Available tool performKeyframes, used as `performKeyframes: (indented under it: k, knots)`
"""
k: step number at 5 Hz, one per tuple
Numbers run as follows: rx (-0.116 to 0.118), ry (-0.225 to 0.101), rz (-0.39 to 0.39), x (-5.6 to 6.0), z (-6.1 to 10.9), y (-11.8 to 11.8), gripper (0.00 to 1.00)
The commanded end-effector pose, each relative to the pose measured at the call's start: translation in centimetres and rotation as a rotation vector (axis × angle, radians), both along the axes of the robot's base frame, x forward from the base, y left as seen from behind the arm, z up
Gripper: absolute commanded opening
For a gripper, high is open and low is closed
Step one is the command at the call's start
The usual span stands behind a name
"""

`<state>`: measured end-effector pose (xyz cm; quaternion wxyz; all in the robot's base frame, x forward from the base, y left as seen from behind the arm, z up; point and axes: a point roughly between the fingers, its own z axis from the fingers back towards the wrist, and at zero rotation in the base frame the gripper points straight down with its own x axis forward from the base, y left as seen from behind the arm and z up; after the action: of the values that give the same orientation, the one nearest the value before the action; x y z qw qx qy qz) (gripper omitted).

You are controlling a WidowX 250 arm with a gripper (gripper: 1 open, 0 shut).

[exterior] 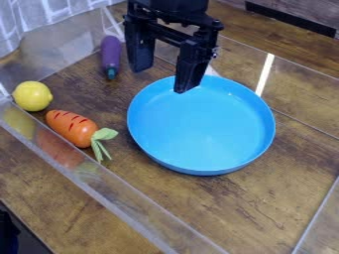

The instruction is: Move the carrot to the right side

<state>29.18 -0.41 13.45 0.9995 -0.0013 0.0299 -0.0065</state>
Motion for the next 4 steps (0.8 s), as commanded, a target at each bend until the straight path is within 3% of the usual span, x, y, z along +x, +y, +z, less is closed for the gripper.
performKeyframes:
  k: [1, 4]
  knots:
    - [-0.001, 0.016, -0.036, -0.1, -0.5, 0.1, 1.00]
    - [-0.002, 0.064, -0.155, -0.3, -2.1, 0.5, 1.00]
